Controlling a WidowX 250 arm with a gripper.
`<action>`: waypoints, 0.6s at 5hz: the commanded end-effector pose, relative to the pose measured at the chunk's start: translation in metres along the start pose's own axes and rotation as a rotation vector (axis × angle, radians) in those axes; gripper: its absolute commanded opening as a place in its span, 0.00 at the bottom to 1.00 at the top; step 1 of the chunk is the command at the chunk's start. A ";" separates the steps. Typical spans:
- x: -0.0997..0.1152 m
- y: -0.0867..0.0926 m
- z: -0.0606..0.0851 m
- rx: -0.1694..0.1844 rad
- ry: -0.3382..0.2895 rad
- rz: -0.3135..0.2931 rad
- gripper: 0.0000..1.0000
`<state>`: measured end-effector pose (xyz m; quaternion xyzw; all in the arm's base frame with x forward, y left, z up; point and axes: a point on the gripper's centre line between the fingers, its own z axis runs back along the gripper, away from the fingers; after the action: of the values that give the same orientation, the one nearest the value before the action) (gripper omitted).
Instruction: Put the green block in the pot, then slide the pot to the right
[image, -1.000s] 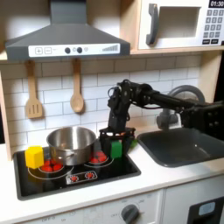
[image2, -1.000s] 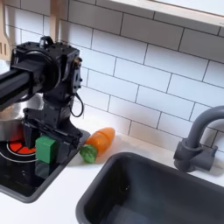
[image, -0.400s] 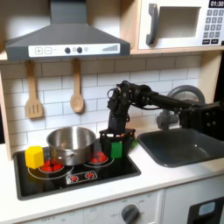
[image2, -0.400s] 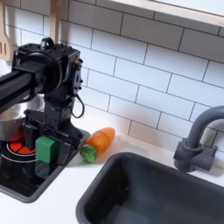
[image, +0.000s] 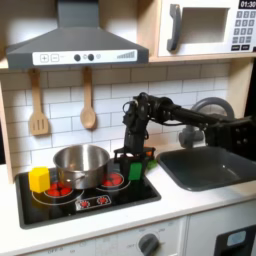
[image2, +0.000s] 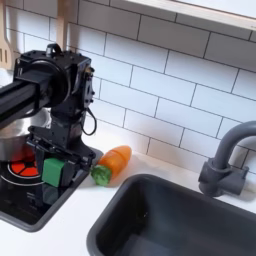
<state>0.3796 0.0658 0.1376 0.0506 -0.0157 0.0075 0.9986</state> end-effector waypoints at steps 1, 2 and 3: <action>-0.004 -0.002 0.010 -0.022 -0.041 -0.036 0.00; -0.009 0.000 0.017 -0.025 -0.063 -0.064 0.00; -0.013 0.009 0.034 -0.030 -0.107 -0.034 0.00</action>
<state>0.3654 0.0709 0.1738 0.0369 -0.0703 -0.0140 0.9967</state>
